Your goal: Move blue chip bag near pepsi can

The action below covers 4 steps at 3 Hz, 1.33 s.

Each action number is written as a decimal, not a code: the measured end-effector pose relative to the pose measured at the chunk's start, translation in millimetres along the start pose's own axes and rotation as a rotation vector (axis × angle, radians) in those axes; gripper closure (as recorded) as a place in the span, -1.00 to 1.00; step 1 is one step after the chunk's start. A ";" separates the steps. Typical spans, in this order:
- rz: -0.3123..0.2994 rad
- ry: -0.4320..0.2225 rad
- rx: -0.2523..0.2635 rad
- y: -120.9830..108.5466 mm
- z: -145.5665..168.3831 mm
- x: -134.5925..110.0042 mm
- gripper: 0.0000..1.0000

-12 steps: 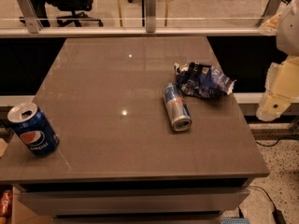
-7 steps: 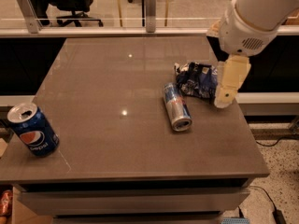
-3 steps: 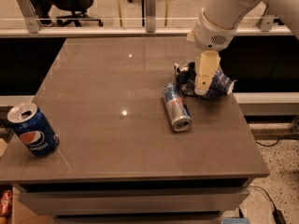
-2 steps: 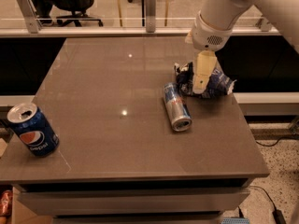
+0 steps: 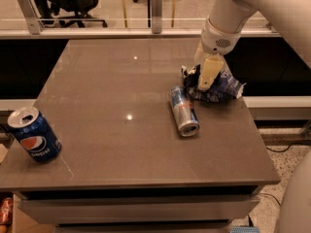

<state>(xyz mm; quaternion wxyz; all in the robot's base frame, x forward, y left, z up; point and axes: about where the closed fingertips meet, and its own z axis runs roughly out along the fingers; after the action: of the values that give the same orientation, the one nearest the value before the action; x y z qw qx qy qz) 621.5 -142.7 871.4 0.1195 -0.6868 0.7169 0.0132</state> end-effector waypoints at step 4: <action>0.004 0.005 0.028 -18.3 -14.6 8.8 1.00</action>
Offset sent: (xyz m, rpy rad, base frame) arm 0.0074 -0.0174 0.0065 -0.0061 0.0062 -0.0271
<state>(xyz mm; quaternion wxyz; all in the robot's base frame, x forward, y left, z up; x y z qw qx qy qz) 637.1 -155.0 886.5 0.1271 -0.6837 0.7186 0.0017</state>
